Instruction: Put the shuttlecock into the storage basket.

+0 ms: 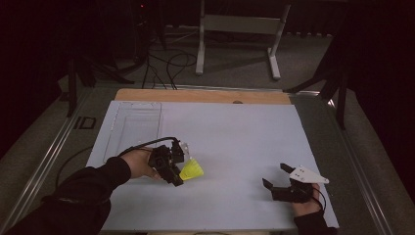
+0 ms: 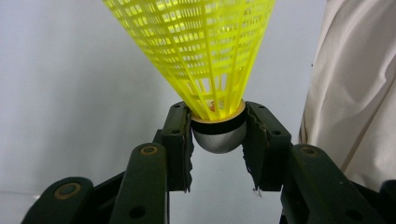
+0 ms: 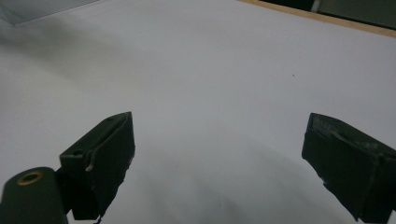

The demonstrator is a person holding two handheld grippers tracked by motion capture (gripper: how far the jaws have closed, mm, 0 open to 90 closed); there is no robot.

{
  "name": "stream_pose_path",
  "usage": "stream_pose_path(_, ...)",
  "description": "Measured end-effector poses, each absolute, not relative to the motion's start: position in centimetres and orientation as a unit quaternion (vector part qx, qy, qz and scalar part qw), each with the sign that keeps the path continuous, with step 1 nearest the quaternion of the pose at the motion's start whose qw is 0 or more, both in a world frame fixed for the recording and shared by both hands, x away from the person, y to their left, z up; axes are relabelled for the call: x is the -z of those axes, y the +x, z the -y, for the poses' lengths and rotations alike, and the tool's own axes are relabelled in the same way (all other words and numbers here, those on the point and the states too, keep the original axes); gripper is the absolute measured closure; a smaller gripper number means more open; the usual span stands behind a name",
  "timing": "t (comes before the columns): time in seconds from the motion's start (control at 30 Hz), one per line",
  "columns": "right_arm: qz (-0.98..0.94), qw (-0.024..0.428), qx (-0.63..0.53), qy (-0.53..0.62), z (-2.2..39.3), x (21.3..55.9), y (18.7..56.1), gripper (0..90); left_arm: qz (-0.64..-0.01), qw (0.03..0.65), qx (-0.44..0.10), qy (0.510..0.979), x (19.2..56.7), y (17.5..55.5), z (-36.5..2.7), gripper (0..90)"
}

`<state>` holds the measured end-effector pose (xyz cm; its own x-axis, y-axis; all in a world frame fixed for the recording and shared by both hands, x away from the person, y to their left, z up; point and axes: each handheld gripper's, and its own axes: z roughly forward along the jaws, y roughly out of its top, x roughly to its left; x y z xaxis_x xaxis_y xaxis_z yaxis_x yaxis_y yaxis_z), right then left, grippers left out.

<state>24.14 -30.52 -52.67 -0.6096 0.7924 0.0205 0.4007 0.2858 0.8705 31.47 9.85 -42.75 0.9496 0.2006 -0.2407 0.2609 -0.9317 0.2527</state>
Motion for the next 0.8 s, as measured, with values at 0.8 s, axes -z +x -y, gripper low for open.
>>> stream_pose_path(0.8, -0.768, 0.207, -0.472, 0.379, 30.7, 52.6, 24.1, 9.8, -0.159, 0.166, 0.06, 0.971, 37.2, 34.2, -13.3, 64.4)
